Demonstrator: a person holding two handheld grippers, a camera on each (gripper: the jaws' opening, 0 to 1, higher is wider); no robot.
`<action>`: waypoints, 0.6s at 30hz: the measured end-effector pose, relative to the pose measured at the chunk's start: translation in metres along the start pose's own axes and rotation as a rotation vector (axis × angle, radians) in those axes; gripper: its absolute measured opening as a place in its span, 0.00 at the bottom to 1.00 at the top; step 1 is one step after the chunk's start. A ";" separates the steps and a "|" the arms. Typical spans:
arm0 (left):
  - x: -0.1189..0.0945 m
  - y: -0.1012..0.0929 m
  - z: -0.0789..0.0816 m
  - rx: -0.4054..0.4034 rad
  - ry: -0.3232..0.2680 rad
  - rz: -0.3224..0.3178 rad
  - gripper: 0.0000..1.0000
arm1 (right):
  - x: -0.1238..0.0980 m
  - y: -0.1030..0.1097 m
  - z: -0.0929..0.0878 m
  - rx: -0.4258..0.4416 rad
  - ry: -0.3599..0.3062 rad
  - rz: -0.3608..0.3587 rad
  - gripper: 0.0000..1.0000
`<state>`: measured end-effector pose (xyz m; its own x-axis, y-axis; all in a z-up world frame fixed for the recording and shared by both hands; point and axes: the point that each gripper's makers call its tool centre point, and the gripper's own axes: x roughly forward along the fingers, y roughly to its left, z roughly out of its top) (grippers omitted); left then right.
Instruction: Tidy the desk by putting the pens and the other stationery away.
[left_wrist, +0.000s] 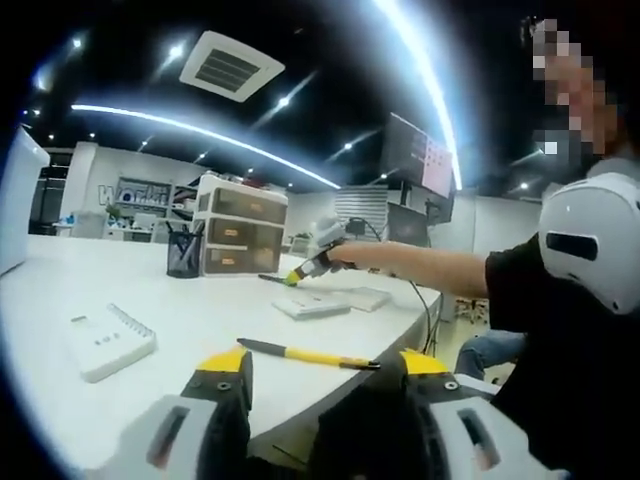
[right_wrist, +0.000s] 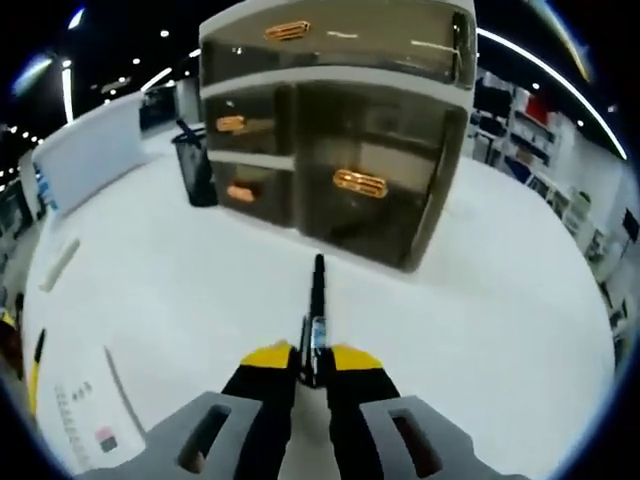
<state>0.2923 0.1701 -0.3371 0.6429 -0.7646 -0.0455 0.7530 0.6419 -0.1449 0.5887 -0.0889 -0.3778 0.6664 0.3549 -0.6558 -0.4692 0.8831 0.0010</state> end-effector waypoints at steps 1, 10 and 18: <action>0.000 0.000 0.000 0.000 0.001 -0.001 0.57 | 0.000 0.000 0.000 -0.004 0.002 0.000 0.10; 0.002 -0.001 0.001 0.003 0.005 -0.004 0.57 | -0.004 0.003 0.000 -0.048 -0.006 0.014 0.09; 0.007 -0.002 0.008 0.050 0.021 0.010 0.57 | -0.021 0.027 0.011 -0.082 -0.066 0.091 0.08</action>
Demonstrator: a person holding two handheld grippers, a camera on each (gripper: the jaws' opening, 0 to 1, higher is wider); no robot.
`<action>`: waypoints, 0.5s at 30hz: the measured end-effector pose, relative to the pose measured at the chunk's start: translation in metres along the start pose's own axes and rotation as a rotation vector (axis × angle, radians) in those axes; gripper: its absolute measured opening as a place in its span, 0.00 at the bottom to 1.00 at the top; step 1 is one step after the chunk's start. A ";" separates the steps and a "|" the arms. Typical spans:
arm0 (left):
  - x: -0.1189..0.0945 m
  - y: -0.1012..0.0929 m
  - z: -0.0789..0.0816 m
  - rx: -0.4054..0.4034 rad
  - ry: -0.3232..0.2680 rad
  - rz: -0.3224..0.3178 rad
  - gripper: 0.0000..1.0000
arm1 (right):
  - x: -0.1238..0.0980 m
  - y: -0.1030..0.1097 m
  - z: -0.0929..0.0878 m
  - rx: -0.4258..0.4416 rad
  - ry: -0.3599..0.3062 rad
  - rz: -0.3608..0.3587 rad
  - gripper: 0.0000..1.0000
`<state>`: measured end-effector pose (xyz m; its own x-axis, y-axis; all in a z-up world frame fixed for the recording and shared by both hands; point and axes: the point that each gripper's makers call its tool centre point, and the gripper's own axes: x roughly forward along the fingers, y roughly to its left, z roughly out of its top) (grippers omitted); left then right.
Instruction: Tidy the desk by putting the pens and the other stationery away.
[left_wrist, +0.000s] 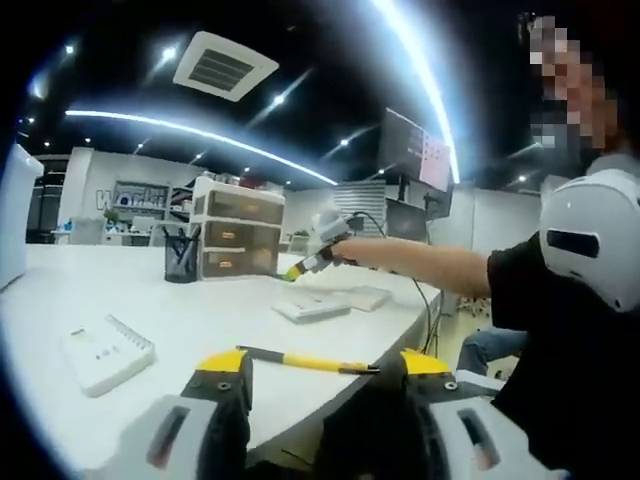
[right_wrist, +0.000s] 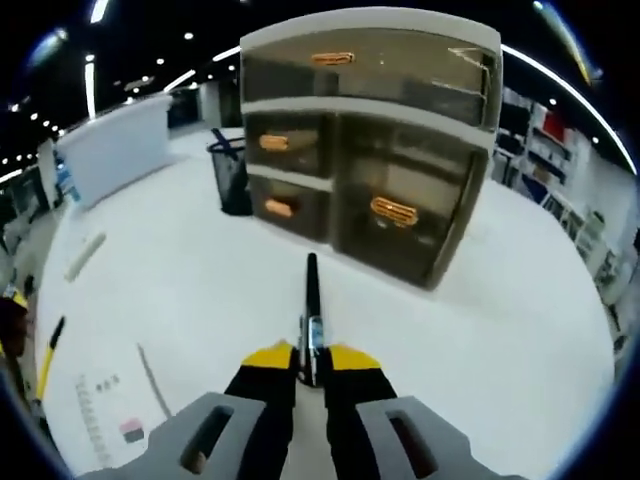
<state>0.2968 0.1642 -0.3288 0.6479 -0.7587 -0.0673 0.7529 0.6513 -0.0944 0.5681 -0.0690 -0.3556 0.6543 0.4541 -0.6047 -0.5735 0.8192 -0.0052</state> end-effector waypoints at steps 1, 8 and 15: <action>0.001 0.001 0.002 0.016 0.003 0.006 0.57 | -0.003 0.004 0.001 -0.004 -0.009 0.010 0.08; 0.008 0.002 0.022 0.092 0.019 0.010 0.57 | -0.023 0.032 0.006 -0.019 -0.052 0.086 0.08; 0.023 0.007 0.048 0.198 0.036 0.034 0.59 | -0.045 0.067 0.002 -0.075 -0.082 0.148 0.08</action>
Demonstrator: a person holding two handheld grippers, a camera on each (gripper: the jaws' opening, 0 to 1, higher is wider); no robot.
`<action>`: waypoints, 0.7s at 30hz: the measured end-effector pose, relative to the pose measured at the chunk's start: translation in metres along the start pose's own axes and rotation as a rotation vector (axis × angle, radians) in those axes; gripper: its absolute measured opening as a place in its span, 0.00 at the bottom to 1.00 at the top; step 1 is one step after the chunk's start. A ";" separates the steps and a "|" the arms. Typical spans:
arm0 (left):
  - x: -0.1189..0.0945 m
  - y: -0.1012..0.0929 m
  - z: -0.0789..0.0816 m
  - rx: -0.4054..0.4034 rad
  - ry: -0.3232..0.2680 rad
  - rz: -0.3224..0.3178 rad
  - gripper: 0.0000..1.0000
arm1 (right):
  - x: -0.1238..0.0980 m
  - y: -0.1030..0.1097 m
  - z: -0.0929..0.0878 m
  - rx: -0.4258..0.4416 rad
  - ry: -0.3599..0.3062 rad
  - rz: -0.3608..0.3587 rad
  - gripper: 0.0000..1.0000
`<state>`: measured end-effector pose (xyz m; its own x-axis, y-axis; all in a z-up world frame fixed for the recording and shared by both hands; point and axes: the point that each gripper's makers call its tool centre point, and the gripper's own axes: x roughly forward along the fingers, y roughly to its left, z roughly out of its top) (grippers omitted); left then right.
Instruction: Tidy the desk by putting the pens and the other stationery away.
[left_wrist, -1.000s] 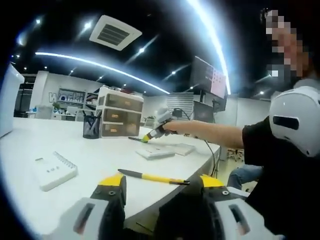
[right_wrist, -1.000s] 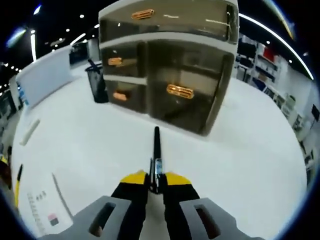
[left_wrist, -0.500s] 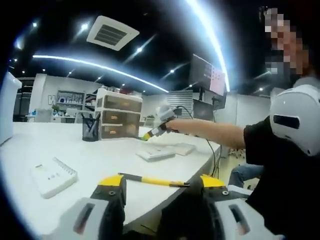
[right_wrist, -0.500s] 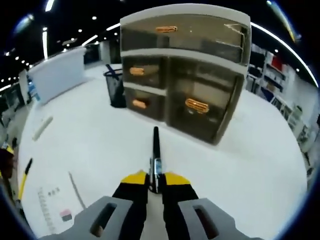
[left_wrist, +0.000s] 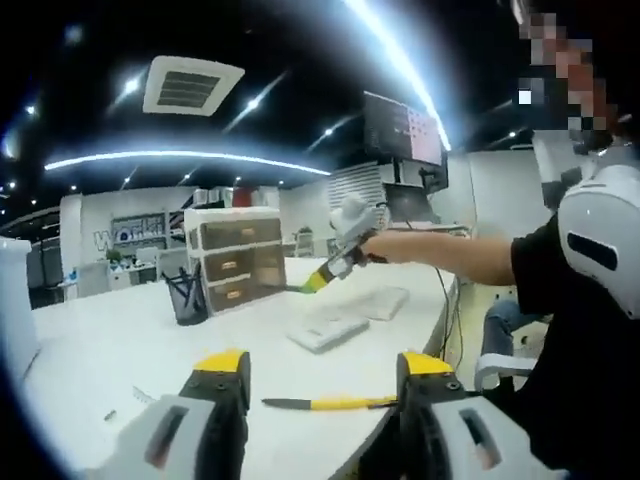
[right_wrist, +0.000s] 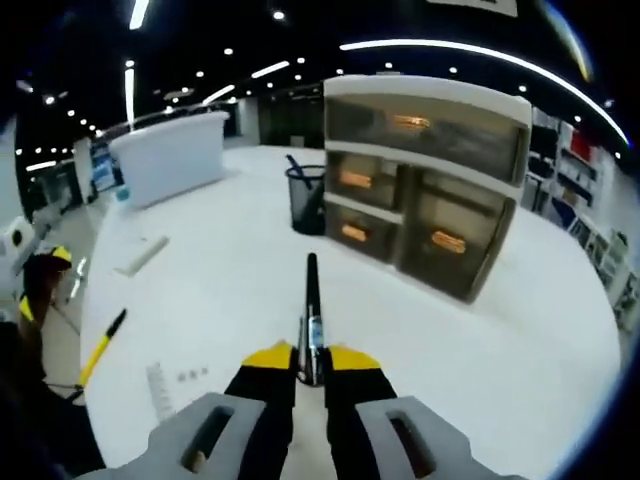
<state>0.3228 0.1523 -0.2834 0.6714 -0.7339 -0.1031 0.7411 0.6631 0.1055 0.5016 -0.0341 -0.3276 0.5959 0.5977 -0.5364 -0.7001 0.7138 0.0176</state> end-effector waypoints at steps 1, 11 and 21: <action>0.002 0.003 0.004 0.048 0.005 0.008 0.59 | -0.002 0.005 0.000 -0.008 0.000 0.010 0.08; 0.031 0.019 0.012 0.517 0.168 0.108 0.68 | -0.019 0.044 -0.004 -0.079 0.002 0.090 0.08; 0.060 0.001 0.034 0.945 0.254 0.066 0.65 | -0.034 0.073 -0.004 -0.143 0.017 0.155 0.08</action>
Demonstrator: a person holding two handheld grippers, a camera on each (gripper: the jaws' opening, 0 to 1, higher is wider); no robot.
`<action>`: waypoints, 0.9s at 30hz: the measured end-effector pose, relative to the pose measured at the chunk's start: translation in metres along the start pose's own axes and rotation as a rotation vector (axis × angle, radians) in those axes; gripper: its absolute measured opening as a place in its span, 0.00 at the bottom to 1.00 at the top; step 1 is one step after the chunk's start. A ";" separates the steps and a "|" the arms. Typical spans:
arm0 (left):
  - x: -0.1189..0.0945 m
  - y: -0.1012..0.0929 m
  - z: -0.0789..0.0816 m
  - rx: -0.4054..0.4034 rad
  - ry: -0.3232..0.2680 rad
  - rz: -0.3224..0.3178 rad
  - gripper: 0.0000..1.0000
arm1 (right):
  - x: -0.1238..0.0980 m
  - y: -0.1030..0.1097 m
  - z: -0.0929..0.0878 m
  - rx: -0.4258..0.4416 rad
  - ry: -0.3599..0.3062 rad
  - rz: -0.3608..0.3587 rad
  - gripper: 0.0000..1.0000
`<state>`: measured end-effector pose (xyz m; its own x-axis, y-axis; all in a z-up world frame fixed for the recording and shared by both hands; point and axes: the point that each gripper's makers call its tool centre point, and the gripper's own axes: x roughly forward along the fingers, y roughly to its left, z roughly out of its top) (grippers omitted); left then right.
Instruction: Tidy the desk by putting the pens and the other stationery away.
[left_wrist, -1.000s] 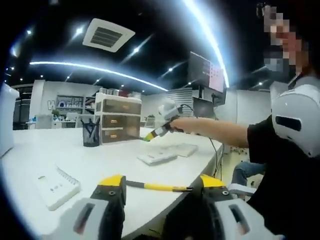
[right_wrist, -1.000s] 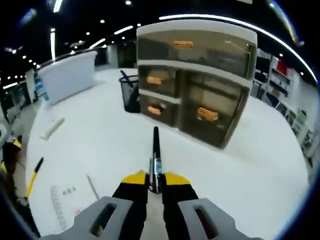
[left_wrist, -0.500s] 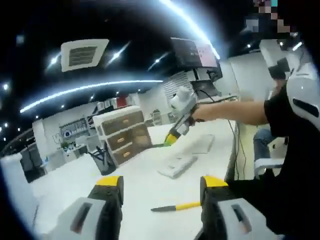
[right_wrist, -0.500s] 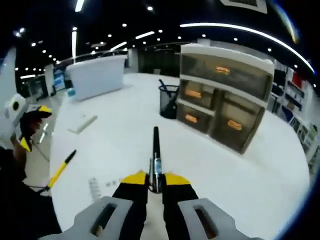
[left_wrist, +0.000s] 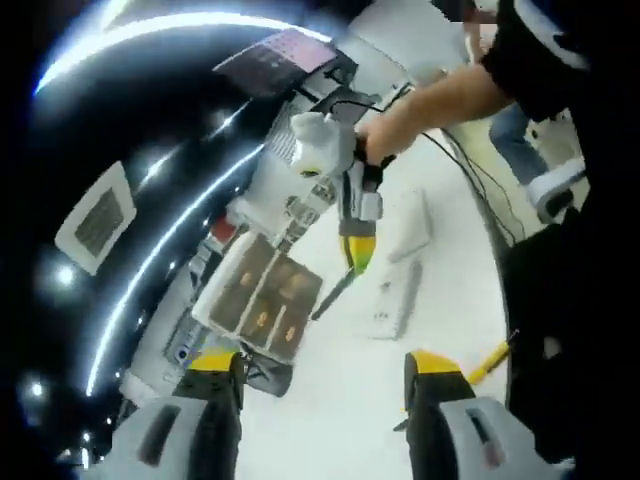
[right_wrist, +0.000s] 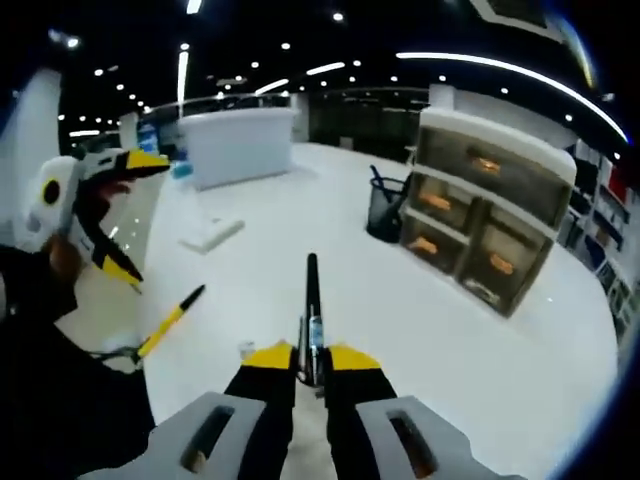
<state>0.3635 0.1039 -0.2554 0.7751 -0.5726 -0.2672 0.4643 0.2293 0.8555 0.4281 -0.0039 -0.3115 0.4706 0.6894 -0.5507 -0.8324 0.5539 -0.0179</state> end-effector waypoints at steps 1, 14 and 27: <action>0.003 -0.002 0.003 0.039 0.004 -0.008 0.65 | -0.001 0.003 0.000 -0.003 0.003 0.005 0.08; 0.041 -0.018 0.011 0.413 0.112 -0.015 0.57 | -0.007 0.037 0.013 -0.050 -0.003 0.091 0.08; 0.053 -0.026 0.016 0.483 0.090 -0.043 0.36 | -0.005 0.064 0.017 -0.095 0.006 0.129 0.08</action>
<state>0.3859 0.0548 -0.2848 0.8033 -0.4986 -0.3258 0.2613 -0.1966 0.9450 0.3776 0.0359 -0.2961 0.3561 0.7491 -0.5587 -0.9100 0.4138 -0.0251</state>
